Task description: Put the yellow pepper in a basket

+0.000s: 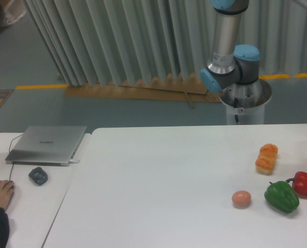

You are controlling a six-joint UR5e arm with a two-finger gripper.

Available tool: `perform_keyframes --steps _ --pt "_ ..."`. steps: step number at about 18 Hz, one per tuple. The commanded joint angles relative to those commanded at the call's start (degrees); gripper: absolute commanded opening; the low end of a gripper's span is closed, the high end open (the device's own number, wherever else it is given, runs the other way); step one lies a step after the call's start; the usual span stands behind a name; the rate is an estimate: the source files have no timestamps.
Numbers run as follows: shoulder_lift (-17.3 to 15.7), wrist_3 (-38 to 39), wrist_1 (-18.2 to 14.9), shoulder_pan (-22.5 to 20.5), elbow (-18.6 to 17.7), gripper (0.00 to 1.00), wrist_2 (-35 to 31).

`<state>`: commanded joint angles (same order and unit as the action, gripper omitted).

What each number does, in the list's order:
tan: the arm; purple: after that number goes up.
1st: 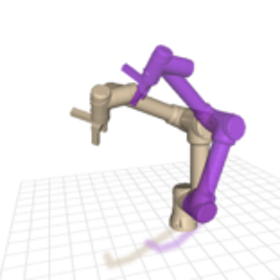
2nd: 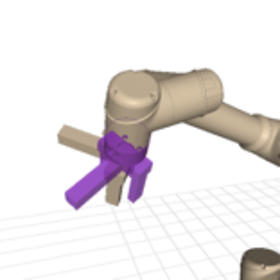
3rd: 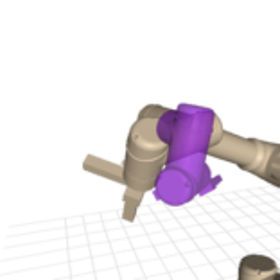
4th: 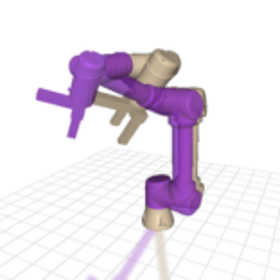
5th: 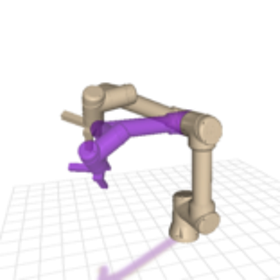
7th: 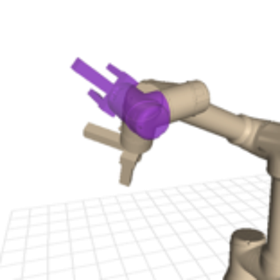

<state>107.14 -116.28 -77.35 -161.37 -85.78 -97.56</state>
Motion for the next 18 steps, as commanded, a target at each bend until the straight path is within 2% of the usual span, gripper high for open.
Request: perform_keyframes --steps 3,6,8,11,12,13,14,18 --pt "1.93 0.44 4.38 -0.35 -0.09 0.5 -0.17" --pt "3.07 0.53 5.45 -0.88 0.0 0.5 -0.09" --pt "4.22 0.44 7.9 -1.32 -0.09 0.5 -0.17" --pt "4.31 0.44 8.09 -1.32 -0.35 0.52 -0.26" --pt "4.31 0.27 8.09 -1.32 -0.44 0.63 -0.26" --pt "4.31 -0.08 8.09 -1.32 -0.35 0.96 -0.26" --pt "4.31 -0.09 8.09 -1.32 -0.35 1.0 -0.26" --pt "4.22 0.26 8.18 -1.32 -0.44 1.0 -0.18"
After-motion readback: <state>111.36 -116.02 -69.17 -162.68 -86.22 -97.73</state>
